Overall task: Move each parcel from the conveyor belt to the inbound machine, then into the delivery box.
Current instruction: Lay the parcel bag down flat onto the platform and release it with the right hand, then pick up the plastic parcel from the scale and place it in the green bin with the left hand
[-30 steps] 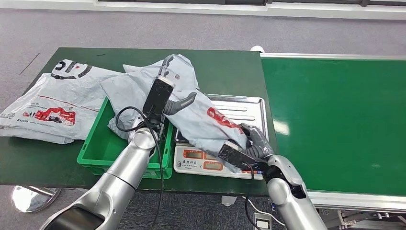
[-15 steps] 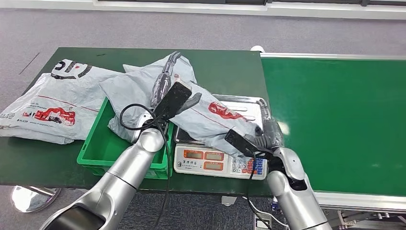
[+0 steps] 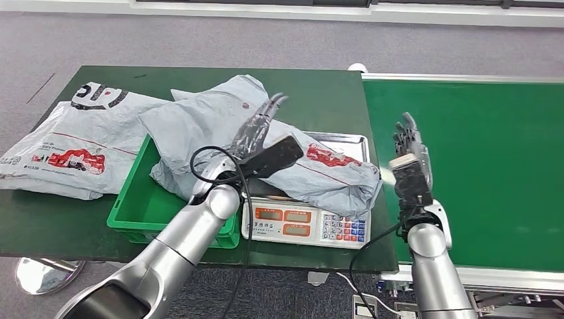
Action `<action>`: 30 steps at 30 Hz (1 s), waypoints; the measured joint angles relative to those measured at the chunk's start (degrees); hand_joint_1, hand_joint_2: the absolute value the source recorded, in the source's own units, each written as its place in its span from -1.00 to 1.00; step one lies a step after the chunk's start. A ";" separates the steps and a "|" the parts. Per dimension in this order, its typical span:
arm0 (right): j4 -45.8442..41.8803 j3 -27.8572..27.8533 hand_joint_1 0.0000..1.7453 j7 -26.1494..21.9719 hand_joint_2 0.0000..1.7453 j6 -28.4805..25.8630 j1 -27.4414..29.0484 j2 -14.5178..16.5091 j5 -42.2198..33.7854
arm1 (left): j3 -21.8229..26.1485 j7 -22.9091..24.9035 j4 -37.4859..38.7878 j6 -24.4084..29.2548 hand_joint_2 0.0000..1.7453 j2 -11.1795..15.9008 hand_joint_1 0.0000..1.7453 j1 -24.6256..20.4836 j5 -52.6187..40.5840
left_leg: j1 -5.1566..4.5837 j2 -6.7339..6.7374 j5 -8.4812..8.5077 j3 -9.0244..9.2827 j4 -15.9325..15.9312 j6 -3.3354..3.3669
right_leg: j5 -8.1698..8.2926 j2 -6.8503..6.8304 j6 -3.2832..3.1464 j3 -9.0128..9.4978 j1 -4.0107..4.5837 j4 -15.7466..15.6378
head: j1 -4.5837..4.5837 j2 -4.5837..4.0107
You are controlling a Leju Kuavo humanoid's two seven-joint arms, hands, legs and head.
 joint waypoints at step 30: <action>20.76 -14.49 -1.00 -5.13 -1.00 7.49 -7.13 -5.92 -18.63 | -18.13 11.85 15.20 1.57 1.00 -4.13 -0.34 -1.29 -20.27 | -0.06 0.01 -0.05 -0.02 0.01 0.06 | 0.01 0.04 0.03 -0.03 -0.05 0.00 | 0.00 0.00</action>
